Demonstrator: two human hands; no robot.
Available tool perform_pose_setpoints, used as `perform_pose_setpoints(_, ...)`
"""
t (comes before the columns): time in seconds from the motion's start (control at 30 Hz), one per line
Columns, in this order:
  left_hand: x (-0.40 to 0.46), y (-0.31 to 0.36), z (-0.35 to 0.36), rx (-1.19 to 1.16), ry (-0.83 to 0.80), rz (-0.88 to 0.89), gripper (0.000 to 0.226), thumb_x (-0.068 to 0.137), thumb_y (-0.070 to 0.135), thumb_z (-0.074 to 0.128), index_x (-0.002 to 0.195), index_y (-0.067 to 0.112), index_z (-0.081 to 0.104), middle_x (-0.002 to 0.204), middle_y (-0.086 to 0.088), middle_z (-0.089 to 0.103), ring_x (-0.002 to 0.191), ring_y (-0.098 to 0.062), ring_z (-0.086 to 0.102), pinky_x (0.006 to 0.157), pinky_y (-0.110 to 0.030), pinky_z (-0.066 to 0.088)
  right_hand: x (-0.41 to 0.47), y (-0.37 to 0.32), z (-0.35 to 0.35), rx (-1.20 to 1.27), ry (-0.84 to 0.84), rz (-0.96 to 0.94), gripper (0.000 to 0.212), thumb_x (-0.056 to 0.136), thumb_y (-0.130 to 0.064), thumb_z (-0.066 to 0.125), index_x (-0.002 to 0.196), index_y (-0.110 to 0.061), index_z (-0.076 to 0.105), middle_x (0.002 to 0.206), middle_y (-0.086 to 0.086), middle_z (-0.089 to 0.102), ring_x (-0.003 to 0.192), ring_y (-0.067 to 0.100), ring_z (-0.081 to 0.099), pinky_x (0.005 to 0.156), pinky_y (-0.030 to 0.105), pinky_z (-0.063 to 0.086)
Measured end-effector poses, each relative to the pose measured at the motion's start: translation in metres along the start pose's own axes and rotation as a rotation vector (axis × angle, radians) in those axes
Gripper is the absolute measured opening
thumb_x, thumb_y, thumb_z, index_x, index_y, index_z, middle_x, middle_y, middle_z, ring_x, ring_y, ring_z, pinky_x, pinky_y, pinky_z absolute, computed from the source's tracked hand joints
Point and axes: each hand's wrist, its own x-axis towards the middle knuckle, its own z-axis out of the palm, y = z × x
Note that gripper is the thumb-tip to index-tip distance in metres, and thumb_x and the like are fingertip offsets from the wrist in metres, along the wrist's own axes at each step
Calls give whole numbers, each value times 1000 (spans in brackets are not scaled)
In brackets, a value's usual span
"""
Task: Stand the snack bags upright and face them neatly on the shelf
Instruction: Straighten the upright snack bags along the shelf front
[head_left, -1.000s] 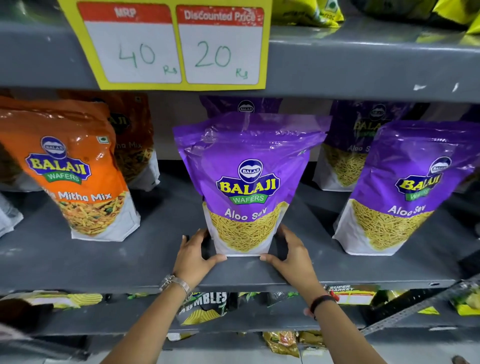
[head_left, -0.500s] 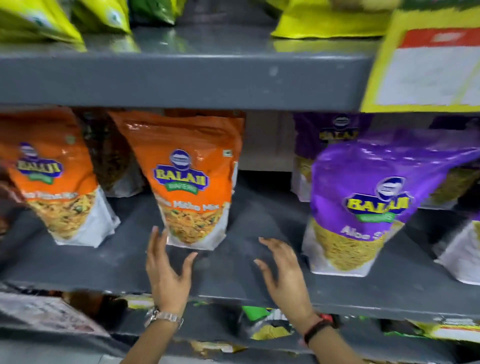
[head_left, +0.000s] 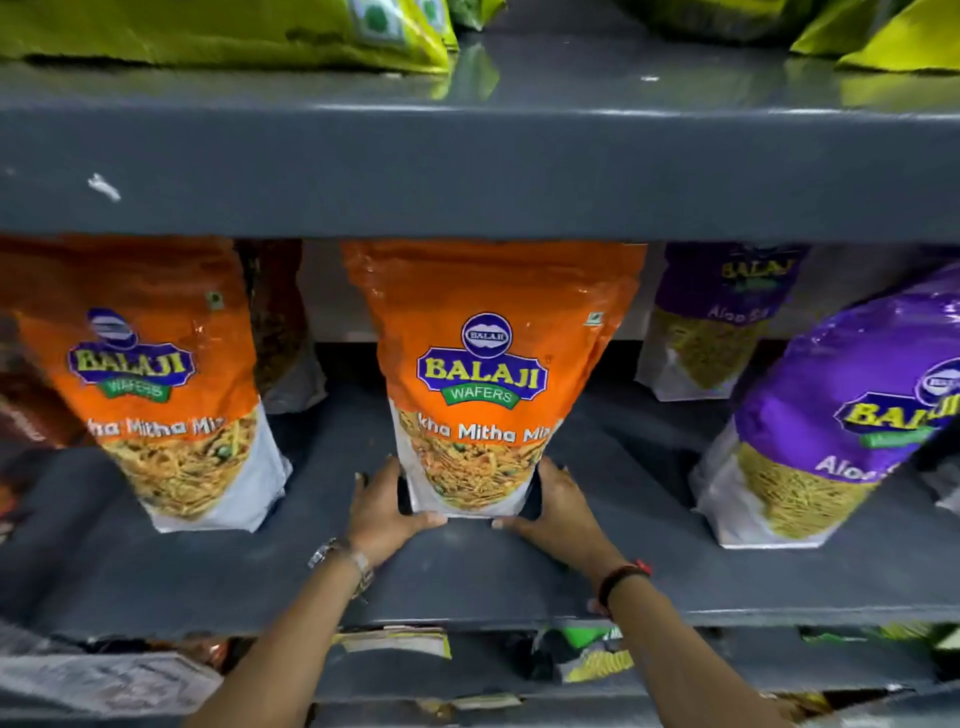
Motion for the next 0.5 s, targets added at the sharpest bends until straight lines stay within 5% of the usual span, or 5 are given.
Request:
perform_pose_setpoints(0.2,-22,-10,9,40,-3,43,70,61,33,79,118,16,42,128,-4,55,122,-32,38,112,-49,17,-23,8,-3,-38,30,38,74,63,-32,79,124,-20,39,131,5,55,122,26,44,104,32,24)
perform_pose_setpoints(0.5,-35,-17,12,71,-4,65,70,65,40,74,122,17,40,131,0,54,128,-34,36,111,-45,18,-42,6,0,-69,70,60,73,63,-40,77,122,-21,39,130,4,55,124,26,43,115,40,15)
